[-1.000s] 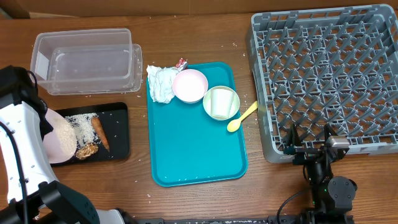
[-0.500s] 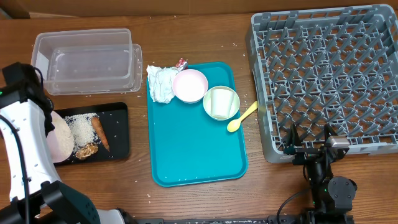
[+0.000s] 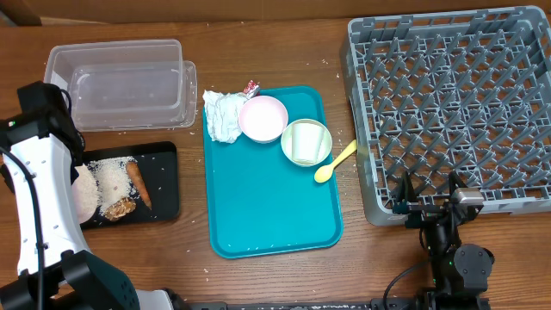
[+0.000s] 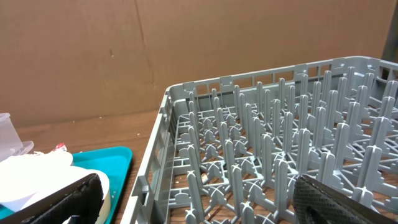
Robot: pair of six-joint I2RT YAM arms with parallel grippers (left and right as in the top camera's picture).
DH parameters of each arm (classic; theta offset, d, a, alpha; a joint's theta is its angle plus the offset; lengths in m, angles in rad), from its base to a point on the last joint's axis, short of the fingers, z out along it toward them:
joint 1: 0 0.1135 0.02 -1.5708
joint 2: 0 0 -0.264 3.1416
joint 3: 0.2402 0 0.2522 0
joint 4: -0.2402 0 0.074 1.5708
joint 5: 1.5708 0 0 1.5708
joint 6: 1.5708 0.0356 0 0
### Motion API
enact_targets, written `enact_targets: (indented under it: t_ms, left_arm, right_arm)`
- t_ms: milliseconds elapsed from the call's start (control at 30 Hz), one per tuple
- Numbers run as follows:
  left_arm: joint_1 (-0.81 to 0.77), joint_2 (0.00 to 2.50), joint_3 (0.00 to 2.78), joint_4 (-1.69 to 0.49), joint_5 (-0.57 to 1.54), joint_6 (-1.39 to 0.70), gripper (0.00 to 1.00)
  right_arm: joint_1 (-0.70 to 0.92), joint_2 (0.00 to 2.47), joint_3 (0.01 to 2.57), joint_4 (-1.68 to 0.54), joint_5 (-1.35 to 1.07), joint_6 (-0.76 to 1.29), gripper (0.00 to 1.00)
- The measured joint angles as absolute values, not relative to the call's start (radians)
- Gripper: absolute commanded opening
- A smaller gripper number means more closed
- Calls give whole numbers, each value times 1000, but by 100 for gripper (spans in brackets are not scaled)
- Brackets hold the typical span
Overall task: Sort waste into correct bins and load items into the dishwasher
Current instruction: 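Tilt the plate with the left gripper to dump rice onto the black tray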
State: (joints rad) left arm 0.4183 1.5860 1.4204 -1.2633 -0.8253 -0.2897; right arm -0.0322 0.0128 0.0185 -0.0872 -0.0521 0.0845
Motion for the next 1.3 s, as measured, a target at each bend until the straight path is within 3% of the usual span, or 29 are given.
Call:
enact_targets:
  t_ms: [767, 1300]
  left_arm:
    - [392, 1586, 1420, -1227, -970, -324, 4]
    - [248, 1586, 1420, -1232, -1052, -323, 4]
  right_arm:
    - [-32, 13, 19, -87, -52, 85, 100]
    - [-32, 13, 19, -87, -52, 85, 100]
